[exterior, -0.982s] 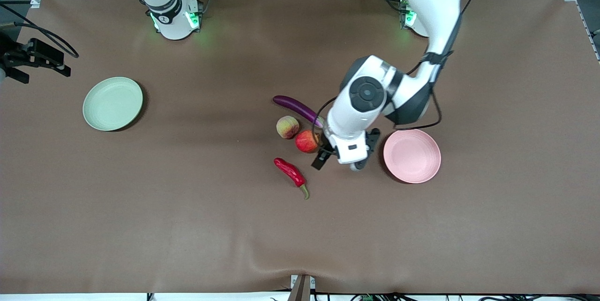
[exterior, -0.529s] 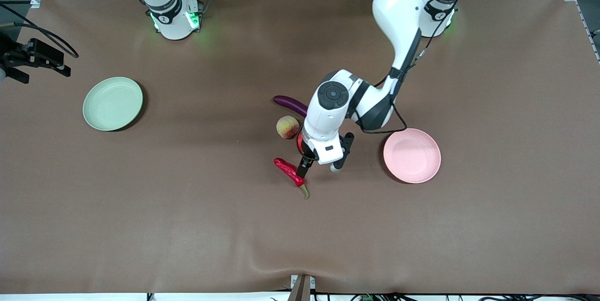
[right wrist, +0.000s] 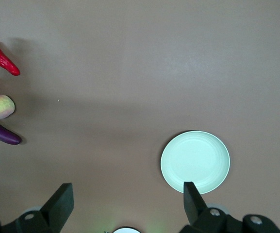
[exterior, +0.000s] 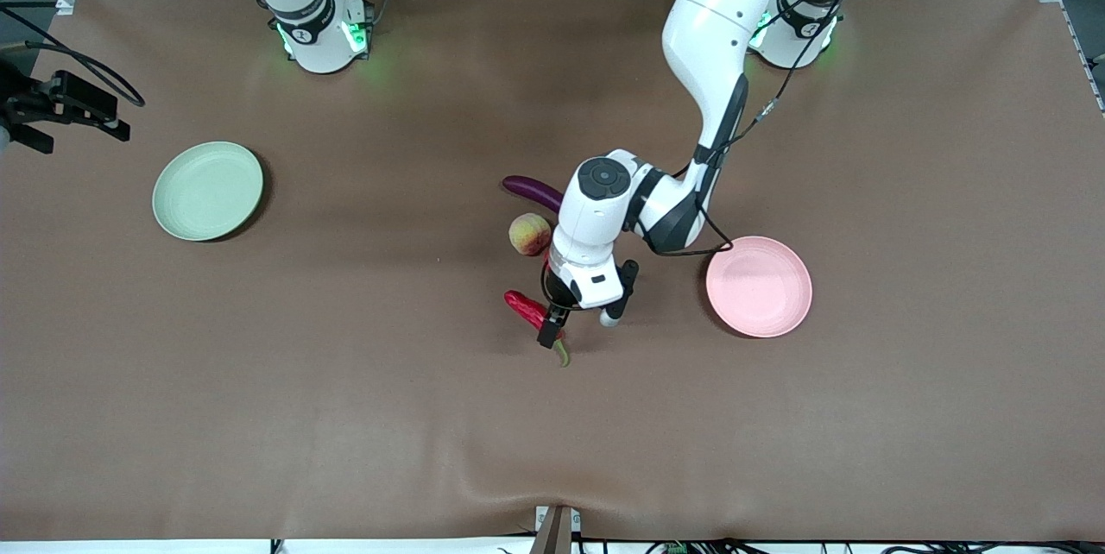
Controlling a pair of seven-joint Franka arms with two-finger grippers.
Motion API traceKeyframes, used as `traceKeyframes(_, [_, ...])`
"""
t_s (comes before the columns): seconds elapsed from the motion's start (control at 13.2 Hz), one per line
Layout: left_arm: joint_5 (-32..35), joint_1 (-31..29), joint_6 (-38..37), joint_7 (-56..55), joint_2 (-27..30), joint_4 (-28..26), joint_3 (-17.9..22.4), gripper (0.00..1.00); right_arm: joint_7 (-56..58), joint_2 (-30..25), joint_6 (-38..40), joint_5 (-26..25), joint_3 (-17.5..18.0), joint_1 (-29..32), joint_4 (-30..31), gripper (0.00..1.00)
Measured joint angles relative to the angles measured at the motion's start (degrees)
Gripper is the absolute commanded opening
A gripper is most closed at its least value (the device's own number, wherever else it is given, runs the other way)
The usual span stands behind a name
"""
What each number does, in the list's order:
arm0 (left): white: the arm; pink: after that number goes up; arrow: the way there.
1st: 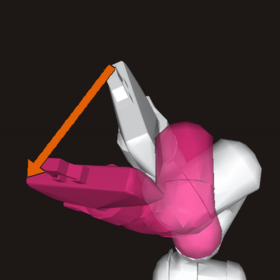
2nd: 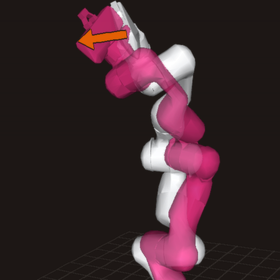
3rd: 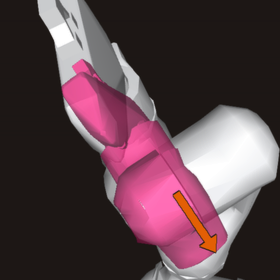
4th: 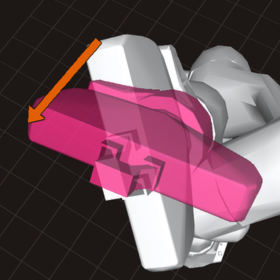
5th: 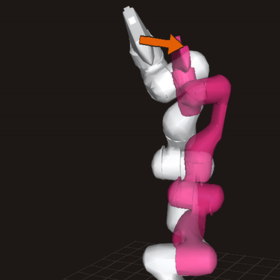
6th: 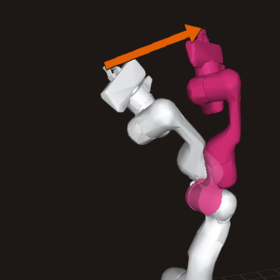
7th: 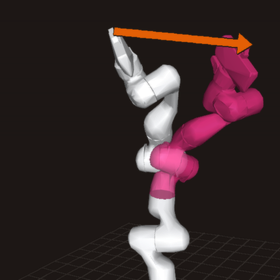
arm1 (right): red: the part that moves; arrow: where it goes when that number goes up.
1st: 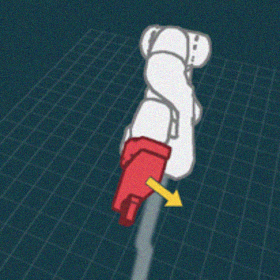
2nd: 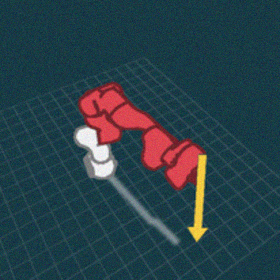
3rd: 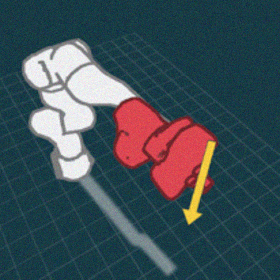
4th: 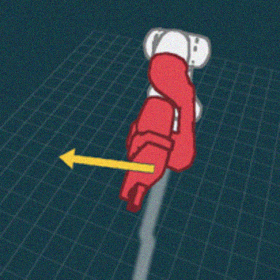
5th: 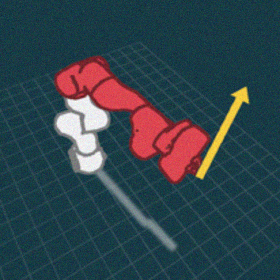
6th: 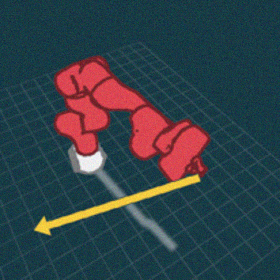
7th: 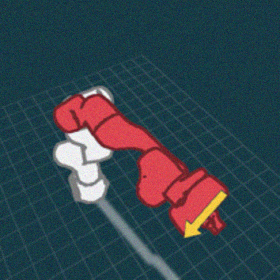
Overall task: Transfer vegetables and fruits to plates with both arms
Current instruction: 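Lower the left gripper onto the red chili pepper and close it, then carry the chili to the pink plate while the right gripper reaches the peach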
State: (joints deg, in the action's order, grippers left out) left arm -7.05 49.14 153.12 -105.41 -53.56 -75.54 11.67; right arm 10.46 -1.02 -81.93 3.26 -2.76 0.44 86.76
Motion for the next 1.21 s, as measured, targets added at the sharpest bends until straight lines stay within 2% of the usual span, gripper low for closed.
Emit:
traceKeyframes(0.38, [0.0, 0.9, 4.8, 0.3, -4.0, 1.9, 0.7, 1.00, 0.0, 0.1, 0.1, 0.0, 0.0, 0.0, 0.0, 1.00])
traceKeyframes(0.76, [0.0, 3.3, 6.9, 0.7, -6.9, 2.7, 3.1, 1.00, 0.0, 2.9, 0.1, 0.0, -0.2, 0.1, 0.0, 1.00])
traceKeyframes(0.83, [0.0, 3.7, 6.9, 0.7, -7.3, 2.9, 3.6, 0.95, 0.0, 3.2, 0.1, 0.0, -0.1, 0.1, 0.0, 1.00])
traceKeyframes(0.91, [0.0, 4.2, 6.9, 0.7, -7.6, 3.1, 4.1, 0.61, 0.0, 3.5, 0.1, 0.0, -0.1, 0.1, 0.0, 1.00])
traceKeyframes(0.98, [0.0, 4.6, 6.9, 0.7, -7.8, 3.3, 4.5, 0.39, 0.0, 4.4, 0.1, 0.0, -0.1, 0.1, 0.1, 1.00])
traceKeyframes(1.06, [0.0, 4.8, 6.9, 0.7, -7.9, 3.4, 4.7, 0.24, 0.0, 6.6, 0.0, 0.0, 0.0, 0.0, 0.4, 1.00])
traceKeyframes(1.21, [0.0, 5.0, 6.9, 0.7, -7.9, 3.5, 4.9, 0.12, 0.0, 13.5, -2.8, 0.0, 0.2, 0.0, 0.5, 1.00])
